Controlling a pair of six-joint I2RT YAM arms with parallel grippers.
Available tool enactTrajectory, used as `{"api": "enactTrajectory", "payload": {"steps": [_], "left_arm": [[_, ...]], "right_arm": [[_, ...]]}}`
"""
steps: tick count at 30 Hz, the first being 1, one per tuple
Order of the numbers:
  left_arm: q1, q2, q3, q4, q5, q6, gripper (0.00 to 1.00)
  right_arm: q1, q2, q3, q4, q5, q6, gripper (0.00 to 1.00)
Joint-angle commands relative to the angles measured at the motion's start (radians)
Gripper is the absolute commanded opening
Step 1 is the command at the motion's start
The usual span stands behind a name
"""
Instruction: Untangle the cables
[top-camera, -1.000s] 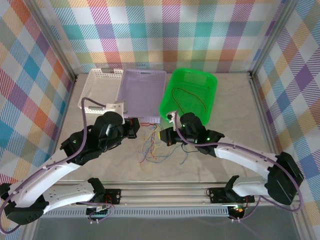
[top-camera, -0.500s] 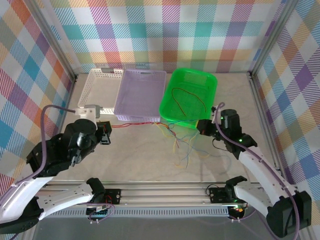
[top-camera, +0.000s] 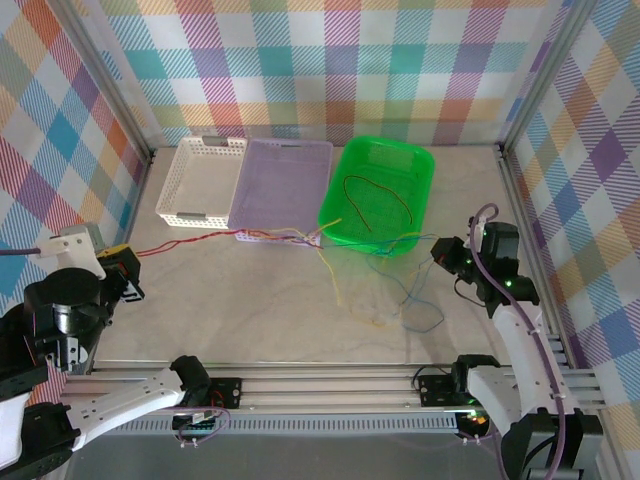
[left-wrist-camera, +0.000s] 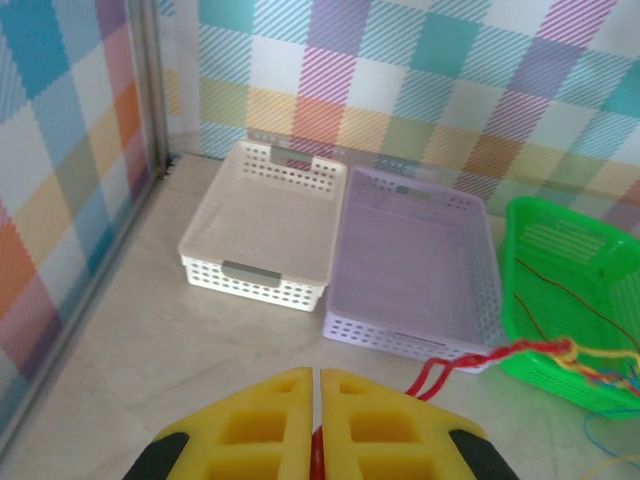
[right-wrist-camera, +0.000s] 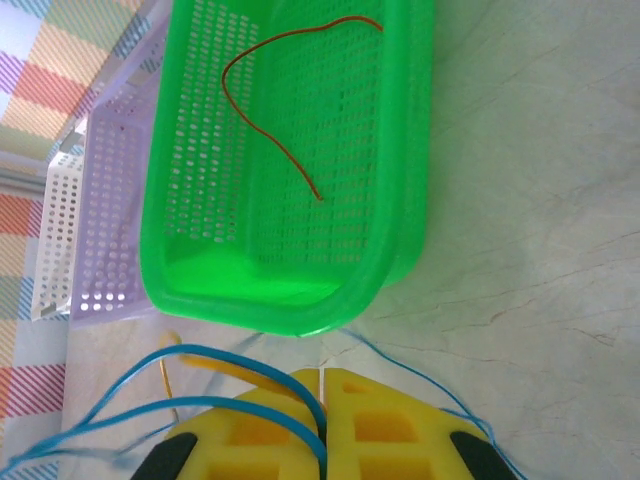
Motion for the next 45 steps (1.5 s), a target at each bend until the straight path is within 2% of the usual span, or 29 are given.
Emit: {"api": "enactTrajectory", "payload": {"steps": [1, 6, 9, 12, 19, 22, 24, 27, 32, 38, 42, 45], "left_arm": [[0.012, 0.003, 0.012, -0.04, -0.085, 0.025, 0.0], [0.01, 0.016, 0.02, -0.05, -0.112, 0.029, 0.0], [0.009, 0.019, 0.057, -0.097, -0.191, 0.022, 0.0], [0.005, 0.007, 0.105, -0.135, -0.245, 0.019, 0.0], [-0.01, 0.01, 0.171, -0.28, -0.317, -0.024, 0.0], [-0.019, -0.01, 0.163, -0.287, -0.323, -0.045, 0.0], [-0.031, -0.024, 0.139, -0.263, -0.311, -0.047, 0.0], [-0.04, -0.021, 0.101, -0.206, -0.26, -0.044, 0.0], [-0.04, 0.005, 0.036, -0.055, -0.15, -0.003, 0.0], [-0.039, 0.06, -0.025, 0.088, -0.047, 0.013, 0.0], [-0.039, 0.09, -0.063, 0.157, 0.014, 0.004, 0.0], [-0.039, 0.105, -0.083, 0.195, 0.053, -0.005, 0.0]], "right_arm": [[-0.018, 0.006, 0.037, -0.023, -0.042, 0.013, 0.0], [-0.018, -0.012, 0.095, -0.063, -0.013, -0.01, 0.0], [-0.022, -0.021, 0.132, -0.11, 0.05, -0.022, 0.0], [-0.059, -0.051, 0.12, -0.104, 0.062, 0.032, 0.0], [-0.258, -0.07, 0.052, -0.035, -0.091, 0.202, 0.0], [-0.266, -0.078, 0.051, -0.001, -0.129, 0.207, 0.0], [-0.26, -0.073, 0.053, 0.044, -0.208, 0.21, 0.0], [-0.157, -0.064, 0.102, 0.067, -0.263, 0.156, 0.0], [0.176, -0.044, 0.229, 0.026, -0.163, 0.022, 0.0], [0.431, 0.069, 0.277, 0.08, -0.106, -0.03, 0.0], [0.556, 0.148, 0.301, 0.098, -0.05, -0.077, 0.0], [0.589, 0.2, 0.289, 0.125, -0.016, -0.08, 0.0]]}}
